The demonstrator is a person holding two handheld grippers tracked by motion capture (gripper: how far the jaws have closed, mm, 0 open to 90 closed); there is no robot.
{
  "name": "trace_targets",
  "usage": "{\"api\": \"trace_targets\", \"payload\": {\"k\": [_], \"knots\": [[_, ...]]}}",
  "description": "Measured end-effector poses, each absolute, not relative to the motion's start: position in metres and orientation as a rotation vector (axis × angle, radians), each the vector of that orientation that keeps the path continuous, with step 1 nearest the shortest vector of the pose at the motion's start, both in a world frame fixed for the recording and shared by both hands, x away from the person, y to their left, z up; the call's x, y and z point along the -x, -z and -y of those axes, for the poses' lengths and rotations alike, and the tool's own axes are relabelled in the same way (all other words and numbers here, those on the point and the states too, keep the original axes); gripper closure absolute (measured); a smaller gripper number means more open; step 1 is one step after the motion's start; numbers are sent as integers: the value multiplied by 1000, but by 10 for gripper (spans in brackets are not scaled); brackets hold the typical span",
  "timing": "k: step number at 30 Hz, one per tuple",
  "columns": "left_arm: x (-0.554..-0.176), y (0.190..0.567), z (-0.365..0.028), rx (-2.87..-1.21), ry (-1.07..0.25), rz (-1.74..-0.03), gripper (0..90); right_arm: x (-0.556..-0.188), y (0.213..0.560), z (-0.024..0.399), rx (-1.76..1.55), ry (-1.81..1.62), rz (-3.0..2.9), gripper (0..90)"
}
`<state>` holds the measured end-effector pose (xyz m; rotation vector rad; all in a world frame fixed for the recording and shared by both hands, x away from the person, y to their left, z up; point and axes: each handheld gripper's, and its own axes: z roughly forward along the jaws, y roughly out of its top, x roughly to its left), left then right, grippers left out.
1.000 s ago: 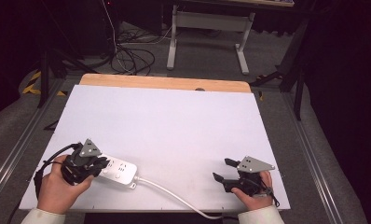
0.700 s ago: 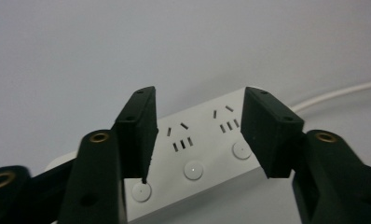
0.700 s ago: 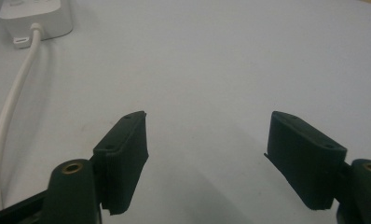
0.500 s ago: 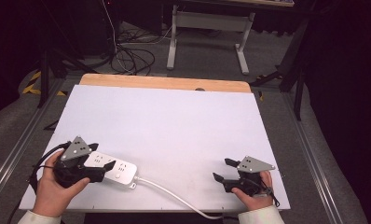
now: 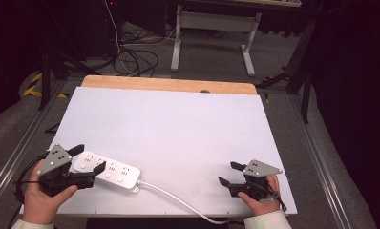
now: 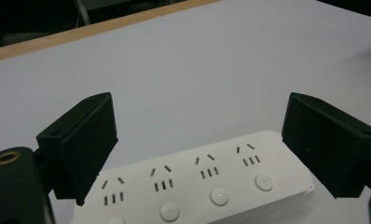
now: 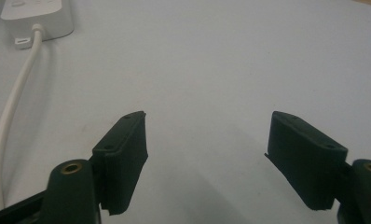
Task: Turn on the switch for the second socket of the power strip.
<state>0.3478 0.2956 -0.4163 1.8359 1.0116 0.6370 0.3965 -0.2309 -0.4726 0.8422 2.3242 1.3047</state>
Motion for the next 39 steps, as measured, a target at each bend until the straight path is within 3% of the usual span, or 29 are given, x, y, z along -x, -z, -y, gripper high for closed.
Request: {"api": "trace_targets", "payload": {"k": [10, 20, 33, 39], "knots": [[-338, 435, -318, -1720, -718, -1023, 102, -396, 472, 231, -839, -1305, -2325, 289], [-335, 449, -324, -1807, -733, -1050, 101, -397, 473, 231, -843, -1307, -2327, 284], [-337, 471, -339, -1758, -665, -1138, 100, -397, 474, 231, -846, -1302, -2334, 276], [-332, 473, -335, -1798, -705, -1106, 100, -398, 475, 231, -848, -1298, -2337, 276]]}}
